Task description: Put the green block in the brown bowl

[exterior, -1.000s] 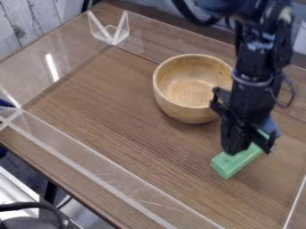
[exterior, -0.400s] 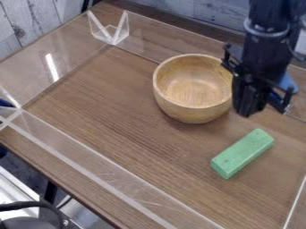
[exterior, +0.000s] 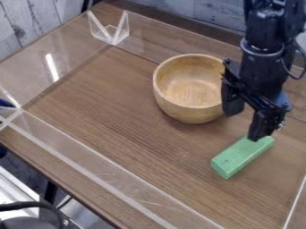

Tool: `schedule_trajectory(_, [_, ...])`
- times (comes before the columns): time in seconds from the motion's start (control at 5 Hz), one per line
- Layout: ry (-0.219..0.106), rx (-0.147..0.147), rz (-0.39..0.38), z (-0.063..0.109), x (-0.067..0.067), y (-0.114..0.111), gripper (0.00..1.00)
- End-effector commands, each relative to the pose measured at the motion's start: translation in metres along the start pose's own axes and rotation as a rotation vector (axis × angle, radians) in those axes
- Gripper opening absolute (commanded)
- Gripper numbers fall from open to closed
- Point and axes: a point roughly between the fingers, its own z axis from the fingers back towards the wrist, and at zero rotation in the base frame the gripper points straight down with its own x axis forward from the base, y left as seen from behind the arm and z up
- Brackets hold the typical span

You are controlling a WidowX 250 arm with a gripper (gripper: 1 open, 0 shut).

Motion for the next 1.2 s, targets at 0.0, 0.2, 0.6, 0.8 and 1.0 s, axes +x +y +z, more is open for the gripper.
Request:
schedule_trajectory(0.0, [-0.031, 0.003, -0.008, 0.001, 0.009, 0.003, 1.0])
schedule_trajectory(0.2, [-0.017, -0.003, -0.012, -0.01, 0.011, 0.004, 1.0])
schedule_trajectory(0.6, [0.007, -0.014, -0.009, -0.028, 0.012, 0.006, 1.0])
schedule_trajectory(0.8, [0.022, -0.02, -0.005, -0.038, 0.012, 0.007, 1.0])
schedule_trajectory(1.0, [0.03, -0.024, 0.003, -0.044, 0.012, 0.009, 0.0])
